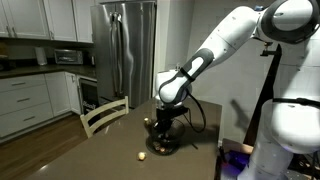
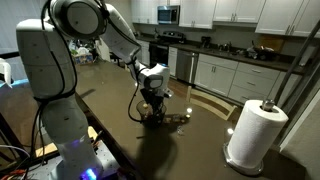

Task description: Take some candy out of the bowl and put it on the table

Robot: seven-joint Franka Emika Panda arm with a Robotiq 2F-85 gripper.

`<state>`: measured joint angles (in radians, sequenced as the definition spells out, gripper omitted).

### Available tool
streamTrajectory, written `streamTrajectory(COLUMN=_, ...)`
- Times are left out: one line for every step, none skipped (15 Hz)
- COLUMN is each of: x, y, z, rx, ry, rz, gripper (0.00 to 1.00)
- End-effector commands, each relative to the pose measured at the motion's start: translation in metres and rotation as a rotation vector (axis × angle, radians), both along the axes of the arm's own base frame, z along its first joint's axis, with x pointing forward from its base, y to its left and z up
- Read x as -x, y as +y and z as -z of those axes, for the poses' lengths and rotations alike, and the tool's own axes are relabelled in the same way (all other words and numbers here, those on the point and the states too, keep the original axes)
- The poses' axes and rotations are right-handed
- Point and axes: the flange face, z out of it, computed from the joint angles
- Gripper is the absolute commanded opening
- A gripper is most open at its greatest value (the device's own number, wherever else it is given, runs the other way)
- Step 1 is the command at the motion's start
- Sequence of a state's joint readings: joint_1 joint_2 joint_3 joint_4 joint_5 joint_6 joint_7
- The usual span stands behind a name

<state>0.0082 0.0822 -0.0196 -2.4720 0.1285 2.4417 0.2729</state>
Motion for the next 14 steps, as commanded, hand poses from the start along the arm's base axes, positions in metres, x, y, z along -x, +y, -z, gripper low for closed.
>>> streamTrajectory(x=0.013, y=0.008, z=-0.017, rx=0.017, ry=-0.010, rz=0.034, gripper=0.05)
streamTrajectory(x=0.014, y=0.010, z=-0.021, rx=0.021, ry=-0.015, rz=0.040, gripper=0.04)
streamTrajectory(x=0.015, y=0.012, z=-0.026, rx=0.025, ry=-0.020, rz=0.046, gripper=0.04)
streamTrajectory(x=0.015, y=0.015, z=-0.031, rx=0.029, ry=-0.023, rz=0.052, gripper=0.04)
streamTrajectory(x=0.015, y=0.017, z=-0.036, rx=0.033, ry=-0.026, rz=0.057, gripper=0.04)
streamTrajectory(x=0.014, y=0.019, z=-0.042, rx=0.038, ry=-0.028, rz=0.062, gripper=0.04)
streamTrajectory(x=0.013, y=0.021, z=-0.049, rx=0.044, ry=-0.029, rz=0.068, gripper=0.05)
streamTrajectory(x=0.012, y=0.024, z=-0.055, rx=0.050, ry=-0.024, rz=0.075, gripper=0.04)
streamTrajectory(x=0.011, y=0.025, z=-0.061, rx=0.056, ry=-0.019, rz=0.083, gripper=0.04)
streamTrajectory(x=0.009, y=0.027, z=-0.068, rx=0.066, ry=-0.016, rz=0.093, gripper=0.04)
streamTrajectory(x=0.007, y=0.028, z=-0.074, rx=0.073, ry=-0.012, rz=0.100, gripper=0.04)
streamTrajectory(x=0.002, y=0.029, z=-0.081, rx=0.079, ry=-0.011, rz=0.106, gripper=0.04)
streamTrajectory(x=-0.002, y=0.029, z=-0.088, rx=0.080, ry=-0.006, rz=0.111, gripper=0.05)
streamTrajectory(x=-0.007, y=0.029, z=-0.094, rx=0.083, ry=-0.004, rz=0.116, gripper=0.04)
